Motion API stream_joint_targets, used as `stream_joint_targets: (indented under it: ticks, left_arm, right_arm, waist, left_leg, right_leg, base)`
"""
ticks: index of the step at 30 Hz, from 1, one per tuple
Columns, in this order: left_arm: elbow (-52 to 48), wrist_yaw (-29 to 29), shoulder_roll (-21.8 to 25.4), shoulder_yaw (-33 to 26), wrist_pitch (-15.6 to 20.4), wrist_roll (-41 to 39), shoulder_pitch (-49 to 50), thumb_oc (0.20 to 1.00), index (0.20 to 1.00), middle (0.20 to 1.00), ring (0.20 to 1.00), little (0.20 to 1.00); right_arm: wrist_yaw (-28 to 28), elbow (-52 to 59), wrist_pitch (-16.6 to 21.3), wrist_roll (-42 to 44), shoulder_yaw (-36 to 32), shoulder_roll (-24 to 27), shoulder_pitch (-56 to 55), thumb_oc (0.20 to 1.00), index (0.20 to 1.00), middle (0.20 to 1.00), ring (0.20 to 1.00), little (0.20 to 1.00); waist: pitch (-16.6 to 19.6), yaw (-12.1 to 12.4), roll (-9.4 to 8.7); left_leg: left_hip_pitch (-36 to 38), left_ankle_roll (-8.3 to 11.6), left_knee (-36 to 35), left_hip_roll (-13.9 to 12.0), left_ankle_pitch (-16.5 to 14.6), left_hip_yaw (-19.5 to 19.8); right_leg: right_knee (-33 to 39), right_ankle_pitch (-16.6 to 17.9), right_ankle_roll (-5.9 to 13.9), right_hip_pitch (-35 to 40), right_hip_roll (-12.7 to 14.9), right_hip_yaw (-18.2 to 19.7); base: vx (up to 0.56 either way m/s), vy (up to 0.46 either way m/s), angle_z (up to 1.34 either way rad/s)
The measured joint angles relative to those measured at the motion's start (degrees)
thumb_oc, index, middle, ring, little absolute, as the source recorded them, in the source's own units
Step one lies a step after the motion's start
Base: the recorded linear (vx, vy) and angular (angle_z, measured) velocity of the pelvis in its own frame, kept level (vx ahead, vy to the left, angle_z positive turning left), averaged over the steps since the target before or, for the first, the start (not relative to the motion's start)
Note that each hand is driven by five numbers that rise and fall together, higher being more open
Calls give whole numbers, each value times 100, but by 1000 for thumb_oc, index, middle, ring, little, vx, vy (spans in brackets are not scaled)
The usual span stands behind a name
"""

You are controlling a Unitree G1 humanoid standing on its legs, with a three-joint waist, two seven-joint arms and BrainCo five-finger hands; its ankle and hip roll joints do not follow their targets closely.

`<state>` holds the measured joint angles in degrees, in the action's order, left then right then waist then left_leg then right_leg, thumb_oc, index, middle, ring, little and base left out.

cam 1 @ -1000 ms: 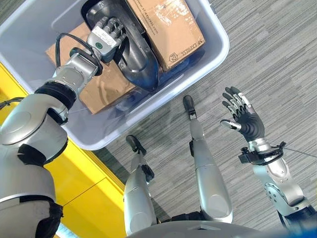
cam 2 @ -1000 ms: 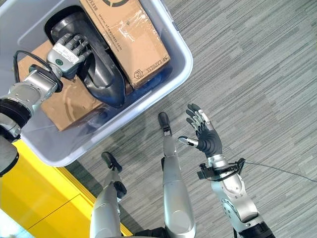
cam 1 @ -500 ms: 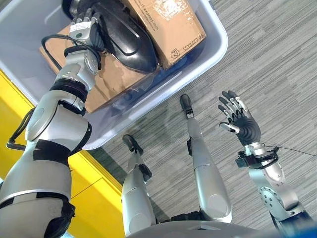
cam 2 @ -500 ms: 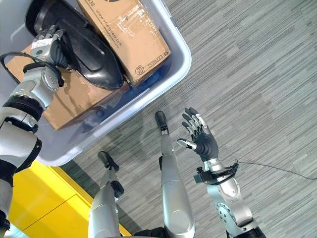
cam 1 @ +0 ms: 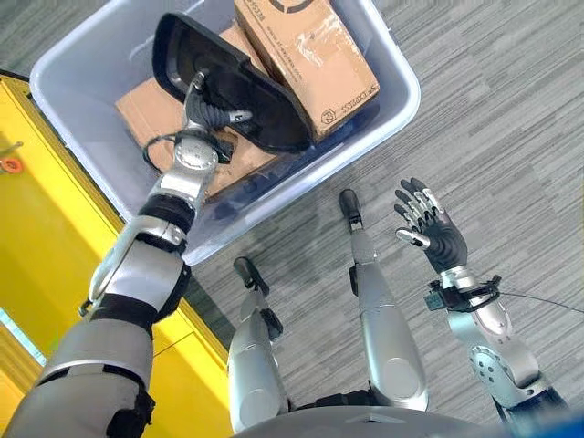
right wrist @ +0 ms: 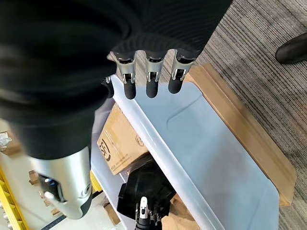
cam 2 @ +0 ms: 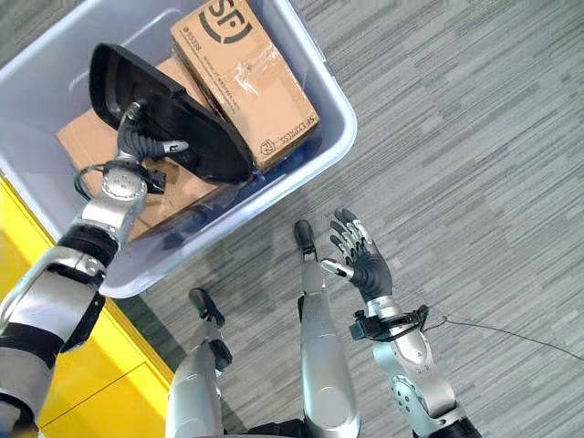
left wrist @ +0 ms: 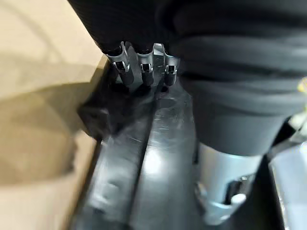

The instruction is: Move parts from the plastic box to the shelf.

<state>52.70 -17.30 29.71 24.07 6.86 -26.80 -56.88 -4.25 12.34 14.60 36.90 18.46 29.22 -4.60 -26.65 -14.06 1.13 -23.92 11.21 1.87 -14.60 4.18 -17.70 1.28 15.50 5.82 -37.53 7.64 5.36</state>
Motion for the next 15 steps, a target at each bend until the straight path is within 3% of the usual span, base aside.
stream_joint_targets:
  ticks: [7, 15]
  left_arm:
    - [-2890, 455, 199, 348, 162, -1160, 2032, 1000, 1000, 1000, 1000, 1000]
    - [-3144, 595, 439, 7, 165, -2191, 3148, 1000, 1000, 1000, 1000, 1000]
  right_arm:
    - [-183, 6, -89, -5, 24, 27, 24, 1000, 1000, 1000, 1000, 1000]
    - [-288, 4, -253, -6, 2, 91, 19, 1000, 1000, 1000, 1000, 1000]
  waist:
    - [1, 150, 29]
    - [2, 245, 31]
  left_leg:
    - [380, -33, -115, 86, 21, 1]
    - [619, -72, -181, 102, 44, 29]
  right_leg:
    - [5, -7, 35, 328, 73, 2]
    - [67, -110, 53, 584, 86, -14]
  base:
    - [-1, 13, 2]
    - [4, 7, 2]
